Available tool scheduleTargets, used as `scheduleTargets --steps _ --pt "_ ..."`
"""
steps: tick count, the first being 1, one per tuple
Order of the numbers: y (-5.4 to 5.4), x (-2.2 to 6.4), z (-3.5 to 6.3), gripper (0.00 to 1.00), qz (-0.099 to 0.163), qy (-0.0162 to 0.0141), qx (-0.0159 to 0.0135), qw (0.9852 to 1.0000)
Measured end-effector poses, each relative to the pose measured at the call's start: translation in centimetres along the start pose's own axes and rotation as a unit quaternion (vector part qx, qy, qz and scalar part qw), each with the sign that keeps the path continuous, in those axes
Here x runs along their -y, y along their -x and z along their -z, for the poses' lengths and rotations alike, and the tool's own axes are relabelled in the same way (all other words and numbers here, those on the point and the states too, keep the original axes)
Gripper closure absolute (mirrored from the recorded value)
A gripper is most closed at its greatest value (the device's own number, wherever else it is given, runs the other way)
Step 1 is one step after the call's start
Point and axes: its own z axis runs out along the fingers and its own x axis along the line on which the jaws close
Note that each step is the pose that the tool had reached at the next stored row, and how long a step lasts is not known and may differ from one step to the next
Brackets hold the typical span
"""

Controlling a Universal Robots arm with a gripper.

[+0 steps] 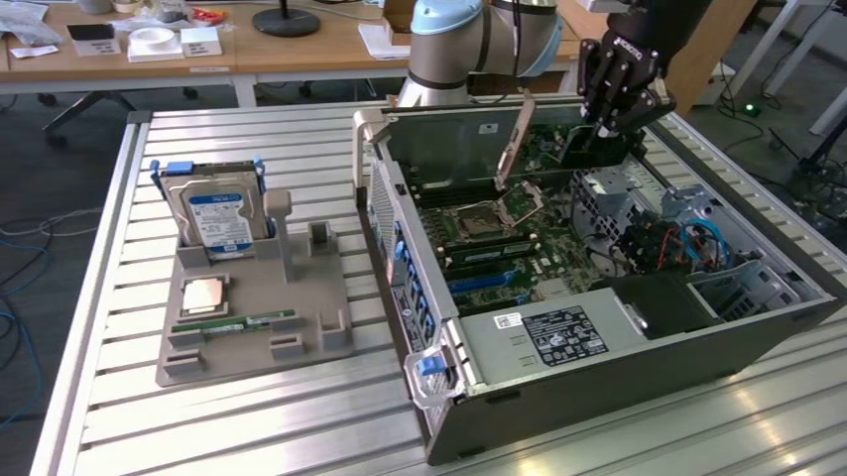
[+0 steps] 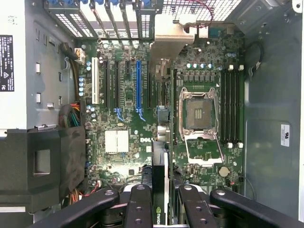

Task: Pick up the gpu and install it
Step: 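Insert the gpu into the slot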

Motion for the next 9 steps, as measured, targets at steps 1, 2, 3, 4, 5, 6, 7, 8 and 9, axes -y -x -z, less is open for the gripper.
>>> scheduleTargets --steps 1,2,3,4,5,6,7,8,9 --pt "0.00 0.00 -0.05 0.74 0.000 0.0000 0.0000 1.0000" --pt "-0.01 0.00 -0.12 0.74 0.000 0.0000 0.0000 1.0000" --pt "-0.01 0.01 -0.18 0.74 0.000 0.0000 -0.0001 1.0000" --pt "-0.01 0.01 -0.20 0.74 0.000 0.0000 -0.0002 1.0000" --pt "-0.01 0.01 -0.20 0.74 0.000 0.0000 -0.0002 1.0000" --pt "-0.01 0.01 -0.20 0.74 0.000 0.0000 -0.0002 1.0000" --pt "-0.01 0.00 -0.20 0.74 0.000 0.0000 -0.0002 1.0000" --pt "-0.01 0.00 -0.20 0.74 0.000 0.0000 -0.0002 1.0000" --pt "-0.01 0.00 -0.24 0.74 0.000 0.0000 -0.0001 1.0000"
